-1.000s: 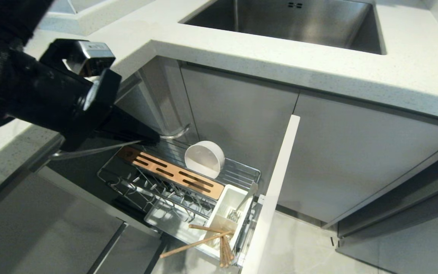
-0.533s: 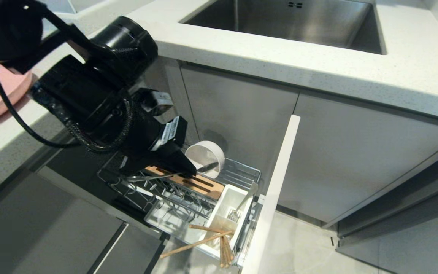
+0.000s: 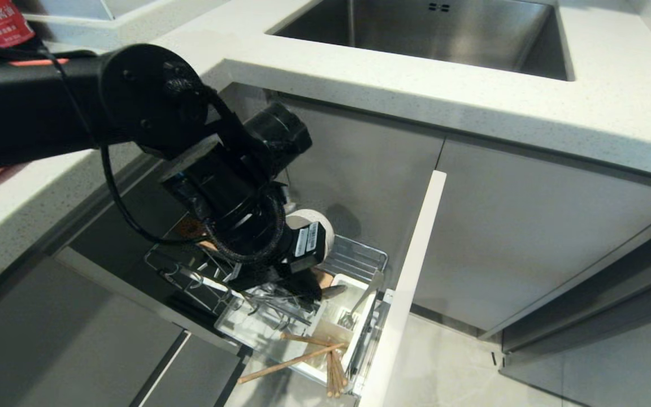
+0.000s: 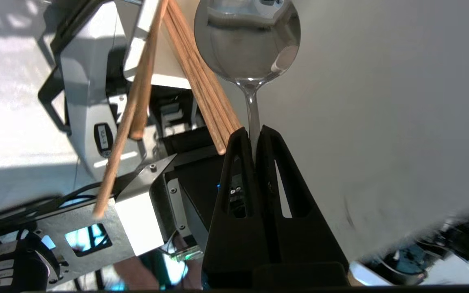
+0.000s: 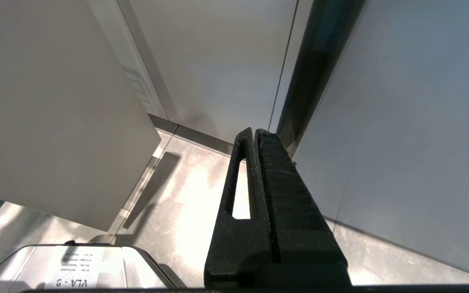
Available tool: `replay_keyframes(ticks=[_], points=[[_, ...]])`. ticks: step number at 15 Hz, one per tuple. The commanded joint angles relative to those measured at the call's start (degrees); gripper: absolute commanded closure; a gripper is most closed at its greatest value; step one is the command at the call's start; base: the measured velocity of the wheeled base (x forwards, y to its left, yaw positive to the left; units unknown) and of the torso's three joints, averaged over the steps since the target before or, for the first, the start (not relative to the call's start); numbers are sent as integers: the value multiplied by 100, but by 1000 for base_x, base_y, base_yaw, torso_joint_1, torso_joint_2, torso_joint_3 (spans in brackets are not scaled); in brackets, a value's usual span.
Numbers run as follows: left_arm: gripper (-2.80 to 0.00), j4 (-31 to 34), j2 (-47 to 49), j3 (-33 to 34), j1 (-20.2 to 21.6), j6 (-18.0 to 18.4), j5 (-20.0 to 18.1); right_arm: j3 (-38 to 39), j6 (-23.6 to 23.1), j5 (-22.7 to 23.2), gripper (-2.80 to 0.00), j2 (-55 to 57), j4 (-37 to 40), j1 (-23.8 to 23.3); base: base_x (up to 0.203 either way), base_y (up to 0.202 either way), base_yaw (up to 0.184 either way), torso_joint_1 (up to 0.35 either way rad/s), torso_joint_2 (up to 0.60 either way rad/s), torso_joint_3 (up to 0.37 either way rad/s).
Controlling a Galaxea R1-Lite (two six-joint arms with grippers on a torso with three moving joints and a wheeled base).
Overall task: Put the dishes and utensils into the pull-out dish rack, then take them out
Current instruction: Pick up the spoon and place it in the cupboard
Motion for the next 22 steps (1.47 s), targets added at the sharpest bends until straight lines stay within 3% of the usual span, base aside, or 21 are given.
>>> replay_keyframes(ticks=[1, 22], points=[[0, 42, 299, -7, -47, -37, -14, 0, -6, 1, 0, 2, 4, 1, 0, 0, 0, 0, 0, 0], [0, -459, 1183, -43, 20, -337, -120, 0, -1, 1, 0, 2, 5, 1, 0, 0, 0, 0, 0, 0]])
